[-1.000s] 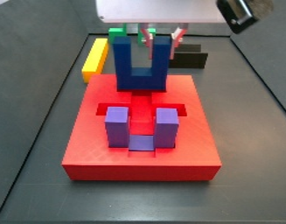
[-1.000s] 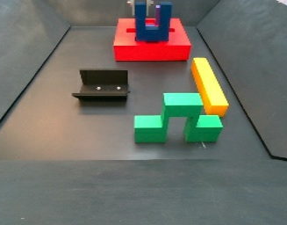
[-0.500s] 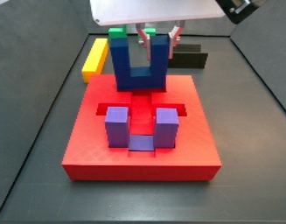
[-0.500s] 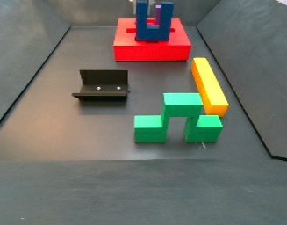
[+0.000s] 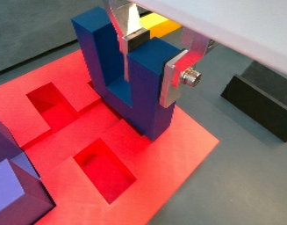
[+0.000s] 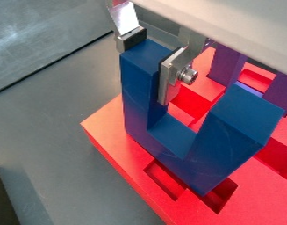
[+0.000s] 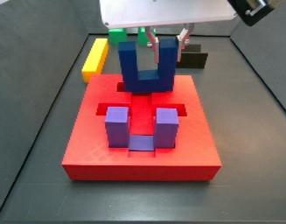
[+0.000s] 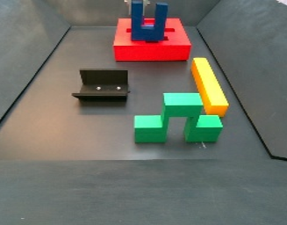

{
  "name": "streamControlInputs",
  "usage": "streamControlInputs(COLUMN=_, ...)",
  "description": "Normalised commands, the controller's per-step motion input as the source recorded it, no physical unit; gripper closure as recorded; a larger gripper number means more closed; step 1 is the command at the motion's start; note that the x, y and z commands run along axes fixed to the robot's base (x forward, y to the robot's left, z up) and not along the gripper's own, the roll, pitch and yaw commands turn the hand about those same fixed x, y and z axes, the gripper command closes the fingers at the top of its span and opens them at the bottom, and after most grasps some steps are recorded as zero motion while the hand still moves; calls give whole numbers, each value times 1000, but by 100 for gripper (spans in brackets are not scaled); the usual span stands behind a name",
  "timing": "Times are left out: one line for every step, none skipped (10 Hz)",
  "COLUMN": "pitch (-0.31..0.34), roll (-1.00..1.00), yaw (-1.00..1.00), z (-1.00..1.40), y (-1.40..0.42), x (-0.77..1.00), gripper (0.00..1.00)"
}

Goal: Pick up the blue object. Move up. Place the blue object on the fixture. Regrasp the blue object. Move to above the board. Insert the blue object.
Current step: Insert the blue object.

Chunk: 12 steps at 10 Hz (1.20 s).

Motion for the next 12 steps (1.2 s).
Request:
streamControlInputs(pitch=0, roll=-21, yaw=-43, z=0, y=80, x=-409, gripper=100)
streamControlInputs(pitch=0, roll=-49, yaw=-60, z=6, y=129, x=-406, gripper=100)
streamControlInputs(pitch=0, roll=-94, yaw=-86, z=11, y=131, x=-271, gripper=100)
streamControlInputs(pitch=-57, roll=-179, yaw=0, z=6, y=94, x=0, gripper=100)
streamControlInputs(pitch=0, roll=-113, yaw=0, z=0, y=86, x=0, gripper=100)
streamControlInputs(pitch=-23, roll=-66, yaw=0, z=-37, y=23, x=40, gripper=100)
streamControlInputs(pitch=0, roll=-60, yaw=0, z=-74, y=0, x=111, gripper=100)
streamControlInputs(pitch=0, roll=-116, yaw=0, z=-37, y=0, x=160, gripper=100)
streamControlInputs(pitch=0, roll=-44, yaw=-20, z=0, y=-149, x=117, gripper=100)
streamControlInputs(pitch=0, roll=-21, yaw=-86, z=0, y=-166, x=209, gripper=100)
streamControlInputs(pitch=0, roll=-54, yaw=-106, z=0, y=-29, x=191, gripper=100)
streamControlInputs(pitch=0, roll=-37, yaw=-106, z=-20, y=0, x=109, gripper=100)
